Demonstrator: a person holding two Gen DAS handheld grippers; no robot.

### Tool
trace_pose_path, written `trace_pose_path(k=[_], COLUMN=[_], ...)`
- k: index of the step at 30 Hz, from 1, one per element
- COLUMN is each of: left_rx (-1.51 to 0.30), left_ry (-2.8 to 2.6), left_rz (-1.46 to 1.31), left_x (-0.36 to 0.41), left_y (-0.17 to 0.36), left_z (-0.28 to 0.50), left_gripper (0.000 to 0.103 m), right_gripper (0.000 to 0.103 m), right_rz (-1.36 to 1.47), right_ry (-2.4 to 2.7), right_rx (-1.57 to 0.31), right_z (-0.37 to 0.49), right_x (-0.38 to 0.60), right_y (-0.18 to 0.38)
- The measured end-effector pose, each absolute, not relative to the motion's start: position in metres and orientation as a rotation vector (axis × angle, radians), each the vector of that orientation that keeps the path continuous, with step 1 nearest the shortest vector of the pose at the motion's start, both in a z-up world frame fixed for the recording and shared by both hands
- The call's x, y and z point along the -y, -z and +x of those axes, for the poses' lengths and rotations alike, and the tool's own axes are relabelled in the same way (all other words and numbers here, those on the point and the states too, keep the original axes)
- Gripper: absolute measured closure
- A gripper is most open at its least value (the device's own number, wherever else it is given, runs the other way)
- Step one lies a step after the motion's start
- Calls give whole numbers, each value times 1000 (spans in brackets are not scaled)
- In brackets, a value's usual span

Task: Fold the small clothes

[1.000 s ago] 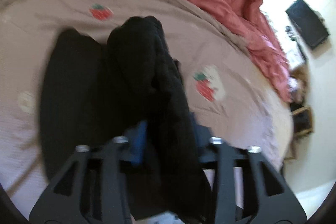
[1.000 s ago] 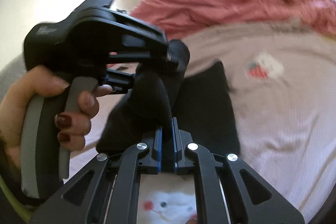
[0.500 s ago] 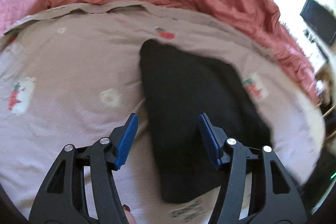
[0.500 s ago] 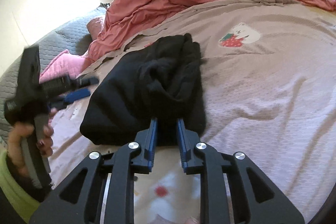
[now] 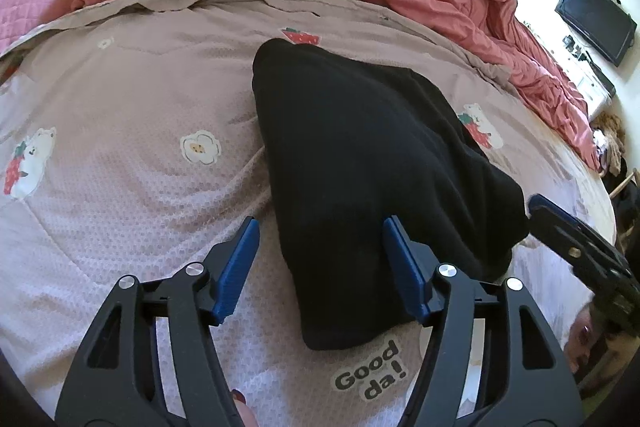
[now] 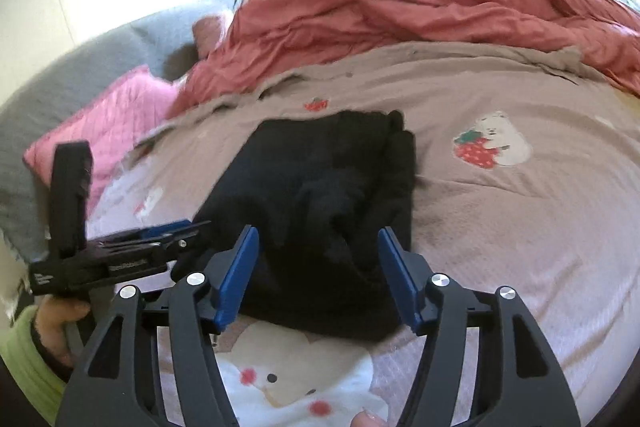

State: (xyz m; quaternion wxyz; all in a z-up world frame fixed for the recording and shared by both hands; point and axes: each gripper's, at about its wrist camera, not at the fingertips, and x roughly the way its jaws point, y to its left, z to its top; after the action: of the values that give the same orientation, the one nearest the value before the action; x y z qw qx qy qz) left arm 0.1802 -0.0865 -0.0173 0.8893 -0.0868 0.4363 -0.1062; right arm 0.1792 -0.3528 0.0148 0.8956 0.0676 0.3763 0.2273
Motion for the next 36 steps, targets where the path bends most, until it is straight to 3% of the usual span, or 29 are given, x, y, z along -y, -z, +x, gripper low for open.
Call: trace_pose_path(k=[5, 7, 10, 14, 21, 23, 28, 36], left_rx=[-914, -918, -920, -925, -936, -936, -847, -902], left_ry=[226, 228, 230, 237, 247, 245, 239, 242], left_rz=[-200, -209, -210, -219, -224, -229, -221, -111], left_x=[82, 81, 81, 81, 83, 82, 79, 106], left_y=[21, 22, 22, 20, 26, 25, 5, 13], left_z=[179, 179, 179, 177, 176, 175, 169, 180], left_gripper=[44, 43, 43, 43, 41, 41, 42, 48], right_gripper=[47, 80, 89, 90, 87, 84, 65, 65], right_rz=[82, 88, 161, 172, 163, 158, 162, 169], right_ry=[-475, -467, -496, -514, -460, -465, -462, -440], right_rx=[-834, -859, -877, -847, -914, -921, -836, -828], right_z=[190, 194, 194, 183, 183, 183, 178, 241], right_x=[346, 349, 355, 363, 363, 363, 375, 365], right_y=[-2, 4, 6, -7, 18, 14, -20, -35])
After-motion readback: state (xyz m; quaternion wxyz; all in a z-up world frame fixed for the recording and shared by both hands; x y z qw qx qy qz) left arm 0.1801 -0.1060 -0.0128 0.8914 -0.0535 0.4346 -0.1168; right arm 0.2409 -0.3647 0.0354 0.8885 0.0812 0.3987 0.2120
